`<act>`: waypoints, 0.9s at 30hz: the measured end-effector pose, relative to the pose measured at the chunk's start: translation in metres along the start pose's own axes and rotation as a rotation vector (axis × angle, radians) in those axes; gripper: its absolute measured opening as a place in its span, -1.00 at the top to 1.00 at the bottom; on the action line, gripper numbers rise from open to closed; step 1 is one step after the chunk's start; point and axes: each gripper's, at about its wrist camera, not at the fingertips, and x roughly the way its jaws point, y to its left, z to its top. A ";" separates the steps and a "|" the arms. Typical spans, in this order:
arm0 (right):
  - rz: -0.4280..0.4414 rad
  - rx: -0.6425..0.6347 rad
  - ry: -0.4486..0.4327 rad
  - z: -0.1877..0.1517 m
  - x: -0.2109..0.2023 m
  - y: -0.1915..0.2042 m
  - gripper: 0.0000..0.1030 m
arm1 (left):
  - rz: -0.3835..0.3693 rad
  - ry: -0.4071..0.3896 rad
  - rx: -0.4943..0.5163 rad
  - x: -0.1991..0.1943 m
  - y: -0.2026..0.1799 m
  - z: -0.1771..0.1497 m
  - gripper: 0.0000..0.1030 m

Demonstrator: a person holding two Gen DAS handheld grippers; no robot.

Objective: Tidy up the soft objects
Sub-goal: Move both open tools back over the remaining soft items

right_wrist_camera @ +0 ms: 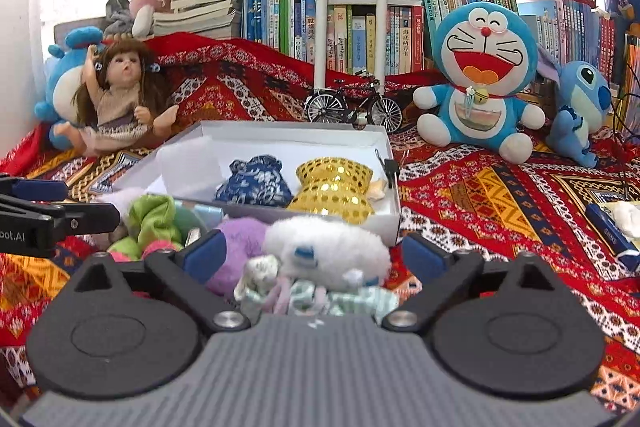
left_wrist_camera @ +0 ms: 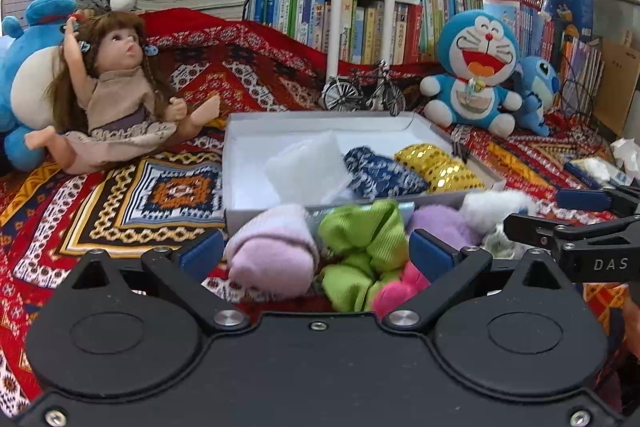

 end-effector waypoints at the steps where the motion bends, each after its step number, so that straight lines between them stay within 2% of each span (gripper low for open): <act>1: -0.004 -0.001 0.002 -0.003 0.000 0.001 -0.92 | 0.005 0.003 0.003 0.000 0.000 -0.003 -0.92; 5: -0.021 0.011 0.003 -0.014 -0.001 0.002 -0.94 | 0.018 0.013 -0.006 0.001 0.004 -0.012 -0.92; 9: -0.078 0.016 -0.031 -0.025 -0.003 0.003 -0.94 | 0.034 0.014 -0.008 0.002 0.005 -0.018 -0.93; 23: -0.073 0.045 0.000 -0.039 0.010 0.004 -0.97 | 0.111 -0.008 -0.040 0.004 0.019 -0.016 -0.94; 27: -0.065 0.060 0.018 -0.039 0.013 0.002 -0.97 | 0.114 0.019 -0.071 0.008 0.026 -0.017 -0.83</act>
